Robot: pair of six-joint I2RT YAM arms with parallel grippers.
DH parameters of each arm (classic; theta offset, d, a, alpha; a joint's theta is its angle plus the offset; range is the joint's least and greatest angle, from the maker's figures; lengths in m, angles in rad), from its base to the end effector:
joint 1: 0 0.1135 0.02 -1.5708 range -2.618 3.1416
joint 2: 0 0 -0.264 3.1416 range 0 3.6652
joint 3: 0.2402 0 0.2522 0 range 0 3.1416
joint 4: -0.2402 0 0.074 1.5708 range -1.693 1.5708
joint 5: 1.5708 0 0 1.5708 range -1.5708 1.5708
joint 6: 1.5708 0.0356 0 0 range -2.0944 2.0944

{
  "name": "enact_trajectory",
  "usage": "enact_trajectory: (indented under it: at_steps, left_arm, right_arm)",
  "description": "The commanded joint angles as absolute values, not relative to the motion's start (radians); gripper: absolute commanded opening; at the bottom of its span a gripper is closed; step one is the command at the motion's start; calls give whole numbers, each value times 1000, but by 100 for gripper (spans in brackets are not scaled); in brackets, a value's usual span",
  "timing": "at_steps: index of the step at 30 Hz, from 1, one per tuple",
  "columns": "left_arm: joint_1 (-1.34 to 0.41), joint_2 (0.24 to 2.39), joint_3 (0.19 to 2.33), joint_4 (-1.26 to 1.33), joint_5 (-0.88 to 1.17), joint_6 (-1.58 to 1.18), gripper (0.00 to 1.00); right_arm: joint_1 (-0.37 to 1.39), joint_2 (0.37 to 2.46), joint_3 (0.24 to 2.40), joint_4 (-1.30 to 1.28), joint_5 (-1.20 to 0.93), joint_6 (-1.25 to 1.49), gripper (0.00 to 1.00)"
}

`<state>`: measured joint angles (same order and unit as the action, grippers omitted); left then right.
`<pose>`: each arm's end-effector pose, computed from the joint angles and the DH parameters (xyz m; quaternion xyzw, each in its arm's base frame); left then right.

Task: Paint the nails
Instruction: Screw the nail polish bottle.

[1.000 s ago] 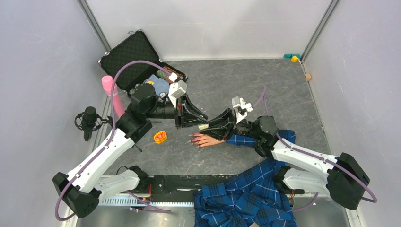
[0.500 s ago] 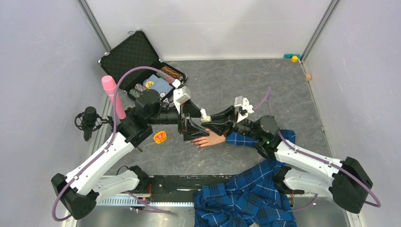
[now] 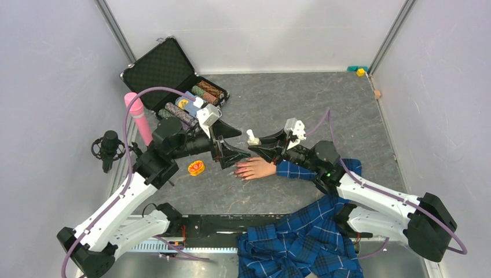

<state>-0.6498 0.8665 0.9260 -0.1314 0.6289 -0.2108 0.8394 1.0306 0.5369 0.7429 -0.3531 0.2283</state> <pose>0.1406 -0.1332 0.3818 0.3572 0.6336 -0.4760 0.4943 0.1461 0.1812 0.3031 -0.3140 0.5345 0.4883 0.6142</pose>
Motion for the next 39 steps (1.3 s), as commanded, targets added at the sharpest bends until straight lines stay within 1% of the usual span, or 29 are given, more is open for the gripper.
enact_trajectory:
  at_steps: [1, 5, 8, 15, 21, 22, 25, 28, 34, 36, 39]
  left_arm:
    - [-624, 849, 903, -19, 583, -289, 100]
    - [-599, 886, 904, -18, 535, -351, 99]
    - [-575, 935, 921, -29, 555, -389, 96]
    - [-562, 975, 927, -33, 579, -420, 82]
    - [-560, 976, 923, -26, 589, -421, 53]
    - [-560, 979, 923, -26, 591, -422, 52]
    - [-560, 986, 925, -28, 599, -423, 51]
    - [-561, 992, 927, -29, 600, -424, 49]
    - [-560, 999, 930, -33, 610, -423, 48]
    - [-560, 1001, 930, -33, 613, -423, 45]
    - [-559, 1007, 931, -34, 616, -424, 45]
  right_arm:
    - [859, 1048, 591, 735, -254, 165, 0]
    - [901, 1075, 615, 695, -154, 124, 0]
    - [939, 1102, 646, 647, -83, 84, 0]
    - [982, 1143, 679, 621, -20, 49, 0]
    - [991, 1166, 699, 598, -6, 35, 0]
    - [991, 1167, 701, 595, -6, 35, 0]
    - [993, 1170, 704, 588, -6, 31, 0]
    - [994, 1168, 704, 586, 17, 29, 0]
    - [995, 1166, 704, 584, 23, 31, 0]
    - [996, 1165, 703, 584, 24, 34, 0]
    - [996, 1163, 703, 586, 24, 35, 0]
